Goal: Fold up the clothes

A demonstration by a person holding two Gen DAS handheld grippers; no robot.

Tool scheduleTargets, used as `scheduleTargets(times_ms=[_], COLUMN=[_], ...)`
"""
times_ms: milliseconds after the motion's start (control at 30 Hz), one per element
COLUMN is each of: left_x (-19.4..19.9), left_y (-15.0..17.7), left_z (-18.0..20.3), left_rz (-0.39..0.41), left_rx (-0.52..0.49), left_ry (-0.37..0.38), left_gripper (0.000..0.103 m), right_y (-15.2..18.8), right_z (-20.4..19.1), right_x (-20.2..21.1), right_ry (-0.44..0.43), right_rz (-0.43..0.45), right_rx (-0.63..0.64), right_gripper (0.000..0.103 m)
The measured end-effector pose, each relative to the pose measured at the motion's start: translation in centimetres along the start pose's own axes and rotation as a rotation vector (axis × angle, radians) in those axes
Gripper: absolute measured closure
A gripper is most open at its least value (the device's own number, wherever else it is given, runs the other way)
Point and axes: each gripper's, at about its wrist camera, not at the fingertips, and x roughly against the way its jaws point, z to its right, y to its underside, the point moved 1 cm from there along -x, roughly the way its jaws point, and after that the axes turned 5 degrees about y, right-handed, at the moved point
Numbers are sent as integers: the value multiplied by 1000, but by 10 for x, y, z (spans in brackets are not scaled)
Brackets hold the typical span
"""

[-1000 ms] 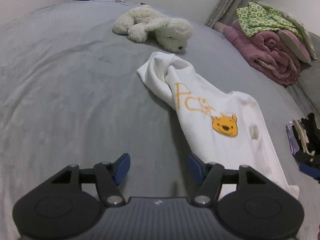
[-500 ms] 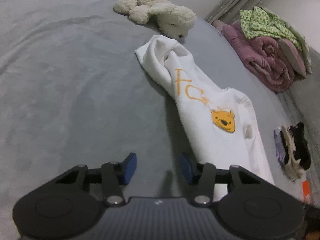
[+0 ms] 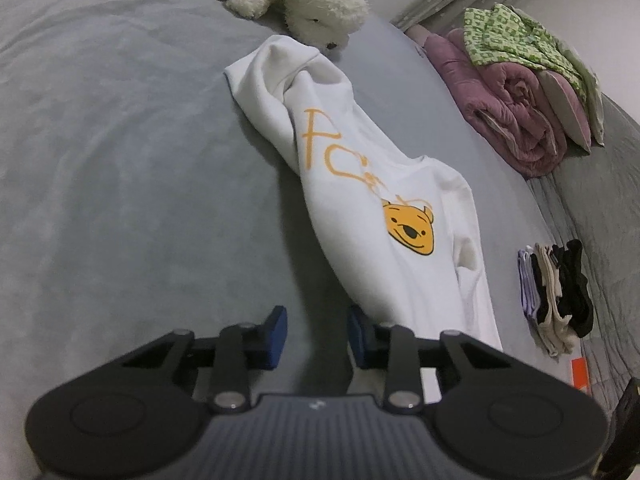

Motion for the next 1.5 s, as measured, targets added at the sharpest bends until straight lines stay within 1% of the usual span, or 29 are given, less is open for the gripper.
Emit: scheduleTargets(times_ms=[67, 133, 167, 200, 333, 533, 567, 633, 700, 800, 867, 1000, 1033, 1067, 1133, 1267, 1400, 1500], left_x=[1, 1, 1, 1, 2, 1, 0, 0, -1, -1, -1, 0, 1, 2, 3, 3, 2, 2], left_y=[1, 1, 2, 2, 2, 3, 3, 4, 4, 3, 3, 2, 2, 1, 0, -2, -2, -1], left_z=[1, 2, 3, 3, 5, 8, 8, 9, 9, 10, 10, 9, 9, 9, 10, 13, 15, 16], left_rz=[-1, 0, 0, -1, -1, -1, -2, -2, -3, -3, -3, -2, -1, 1, 5, 9, 10, 12], left_rx=[-4, -13, -17, -18, -22, -25, -25, -28, -27, -28, -28, -21, -19, -19, -19, -24, -24, -21], left_ry=[3, 2, 2, 4, 12, 22, 23, 23, 23, 22, 21, 19, 19, 19, 21, 25, 23, 22], left_gripper=[75, 76, 78, 79, 84, 90, 90, 90, 90, 90, 90, 90, 90, 90, 90, 90, 90, 90], right_y=[0, -2, -3, -5, -16, -33, -34, -36, -35, -31, -29, -28, -28, -27, -25, -22, -18, -17], right_z=[5, 12, 17, 22, 39, 76, 82, 96, 109, 122, 124, 118, 117, 115, 111, 92, 68, 52], right_x=[1, 2, 4, 5, 11, 18, 17, 11, 4, -3, -4, 6, 8, 12, 21, 32, 26, 19], right_ry=[4, 4, 3, 6, 98, 227, 253, 278, 282, 245, 218, 142, 107, 63, -15, -163, -290, -342], right_rz=[8, 10, 12, 16, 75, 150, 156, 145, 125, 87, 74, 53, 47, 45, 51, 43, -20, -69], right_rx=[6, -19, -42, -62, -93, -139, -144, -177, -218, -276, -293, -306, -322, -342, -375, -403, -417, -417], right_gripper=[87, 96, 97, 98, 98, 98, 98, 99, 99, 98, 92, 86, 81, 66, 52, 52, 52, 52])
